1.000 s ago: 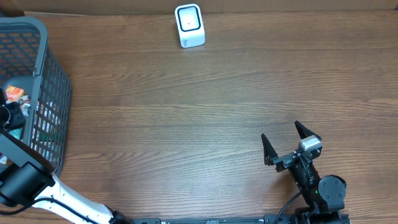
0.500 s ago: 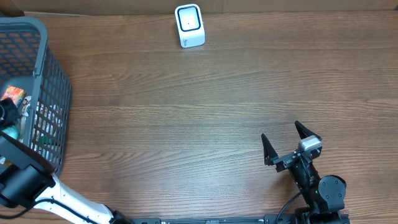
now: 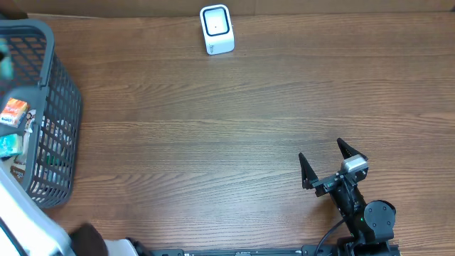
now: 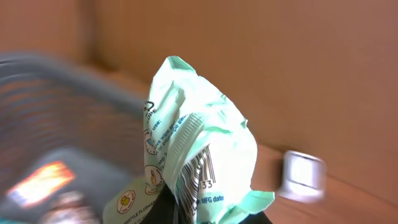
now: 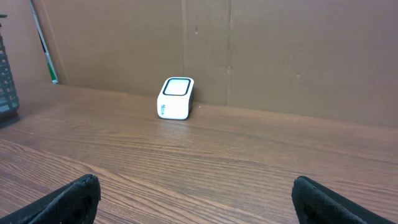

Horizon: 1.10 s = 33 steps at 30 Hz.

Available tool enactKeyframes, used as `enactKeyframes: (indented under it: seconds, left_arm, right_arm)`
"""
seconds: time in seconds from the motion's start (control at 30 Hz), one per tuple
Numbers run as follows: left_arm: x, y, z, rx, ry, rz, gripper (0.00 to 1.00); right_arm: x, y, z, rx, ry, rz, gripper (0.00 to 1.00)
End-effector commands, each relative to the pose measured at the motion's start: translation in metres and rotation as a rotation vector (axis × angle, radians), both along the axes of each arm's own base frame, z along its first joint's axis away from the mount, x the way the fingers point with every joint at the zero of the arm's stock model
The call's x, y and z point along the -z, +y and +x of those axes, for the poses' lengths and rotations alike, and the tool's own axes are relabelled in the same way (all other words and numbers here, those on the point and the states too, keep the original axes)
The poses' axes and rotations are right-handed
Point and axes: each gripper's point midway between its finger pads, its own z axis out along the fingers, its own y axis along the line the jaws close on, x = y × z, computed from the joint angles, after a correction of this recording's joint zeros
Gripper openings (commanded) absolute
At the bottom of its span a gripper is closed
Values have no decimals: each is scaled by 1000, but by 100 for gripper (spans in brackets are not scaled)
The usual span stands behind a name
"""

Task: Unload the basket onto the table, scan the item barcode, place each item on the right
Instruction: 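Carry the green pack toward the scanner and drop it on the table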

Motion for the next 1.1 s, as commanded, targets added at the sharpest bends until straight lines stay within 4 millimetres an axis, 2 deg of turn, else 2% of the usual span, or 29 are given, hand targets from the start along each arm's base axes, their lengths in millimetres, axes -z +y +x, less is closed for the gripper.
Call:
enactKeyframes:
  seconds: [0.0,0.07,0.17,0.4,0.53,0.57,0.73,0.9,1.03,1.07]
  left_arm:
    - [-7,-90,5,228,-3,-97,4]
    - [9,-130,6,294,73,-88,4]
    - [45,-171,10,319,209,-12,4]
    - [156,-232,20,286,518,341,4]
    - [219,-272,26,362,632,401,4]
    - [240,-283,29,386,663,417,4]
    - [303,-313,32,444,773,441,4]
    - [352,-344,20,525,876,409,4]
    - [369,-360,12,563,911,404,5]
    - [370,-362,11,569,913,406,9]
  right_arm:
    - [1,0,0,1,-8,3,100]
    - [1,0,0,1,-8,3,100]
    - [1,0,0,1,-8,3,100]
    - [1,0,0,1,-8,3,100]
    - [1,0,0,1,-8,3,100]
    - [1,0,0,1,-8,3,100]
    - [1,0,0,1,-8,3,100]
    - [1,0,0,1,-8,3,100]
    - [1,0,0,1,-8,3,100]
    - [1,0,0,1,-8,3,100]
